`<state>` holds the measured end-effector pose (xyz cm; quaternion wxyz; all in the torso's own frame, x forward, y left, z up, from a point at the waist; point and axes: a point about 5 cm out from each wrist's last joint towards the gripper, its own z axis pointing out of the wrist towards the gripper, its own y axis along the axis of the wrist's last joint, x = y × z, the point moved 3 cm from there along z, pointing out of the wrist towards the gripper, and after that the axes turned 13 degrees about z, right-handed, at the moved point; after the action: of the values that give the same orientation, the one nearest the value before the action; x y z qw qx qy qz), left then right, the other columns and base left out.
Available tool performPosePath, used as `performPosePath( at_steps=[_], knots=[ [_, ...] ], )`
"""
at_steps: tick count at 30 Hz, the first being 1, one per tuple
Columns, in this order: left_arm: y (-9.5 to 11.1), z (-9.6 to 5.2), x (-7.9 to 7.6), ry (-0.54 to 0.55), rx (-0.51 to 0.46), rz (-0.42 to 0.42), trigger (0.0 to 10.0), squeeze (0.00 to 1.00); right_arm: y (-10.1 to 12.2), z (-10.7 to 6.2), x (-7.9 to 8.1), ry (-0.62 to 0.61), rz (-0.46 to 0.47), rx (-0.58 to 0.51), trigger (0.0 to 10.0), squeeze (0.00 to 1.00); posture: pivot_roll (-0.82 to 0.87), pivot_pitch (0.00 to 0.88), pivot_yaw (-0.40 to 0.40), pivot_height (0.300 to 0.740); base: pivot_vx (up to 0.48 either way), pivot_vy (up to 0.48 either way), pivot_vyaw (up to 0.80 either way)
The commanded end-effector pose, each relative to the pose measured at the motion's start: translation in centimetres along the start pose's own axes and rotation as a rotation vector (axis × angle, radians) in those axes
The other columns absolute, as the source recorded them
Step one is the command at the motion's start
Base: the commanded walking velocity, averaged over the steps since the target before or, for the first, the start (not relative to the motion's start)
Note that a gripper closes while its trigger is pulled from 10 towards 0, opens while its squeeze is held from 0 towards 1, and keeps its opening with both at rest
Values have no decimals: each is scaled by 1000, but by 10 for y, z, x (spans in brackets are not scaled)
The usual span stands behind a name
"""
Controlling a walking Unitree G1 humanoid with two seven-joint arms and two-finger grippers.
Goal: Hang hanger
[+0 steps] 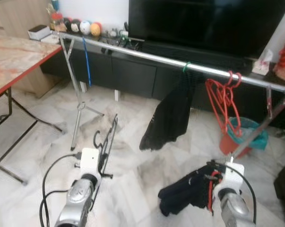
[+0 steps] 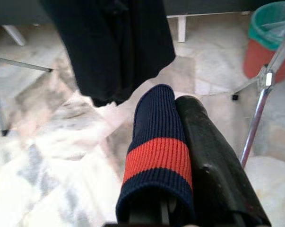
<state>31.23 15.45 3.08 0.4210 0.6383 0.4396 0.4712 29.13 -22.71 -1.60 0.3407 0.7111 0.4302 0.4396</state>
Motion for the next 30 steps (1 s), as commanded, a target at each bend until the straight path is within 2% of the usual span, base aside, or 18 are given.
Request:
performPosePath(
  at_steps=[1, 5, 8, 12, 18, 25, 30],
  knots=[
    [7, 3, -1, -4, -18, 5, 10000, 0, 6, 2, 3, 10, -6, -17, 10000, 0, 19, 0, -73, 740, -304, 0, 0],
    [5, 3, 1, -4, -11, 3, 10000, 0, 11, 2, 3, 17, -5, -41, 10000, 0, -9, 0, -64, 740, -302, 0, 0],
    [7, 8, 0, -22, -6, 12, 10000, 0, 16, -1, -9, -27, 7, -71, 10000, 0, -53, 0, -40, 740, -299, 0, 0],
    [12, 15, -1, -29, -13, 20, 10000, 0, 18, 0, -10, -39, 13, -82, 10000, 0, -70, 0, -24, 740, -142, 0, 0],
    [17, 18, -1, -39, -20, 39, 10000, 0, 23, 7, 3, -25, 27, -95, 10000, 0, -53, 0, -18, 740, 0, 0, 0],
    [14, 18, 9, -32, -17, 36, 10000, 0, 21, 14, 24, 15, 27, -89, 10000, 0, -26, 0, -8, 740, 0, 0, 0],
    [14, 19, 9, -38, -10, 36, 10000, 0, 21, 15, 26, 6, 43, -93, 10000, 0, -39, 0, 9, 740, 0, 125, 0]
  ],
)
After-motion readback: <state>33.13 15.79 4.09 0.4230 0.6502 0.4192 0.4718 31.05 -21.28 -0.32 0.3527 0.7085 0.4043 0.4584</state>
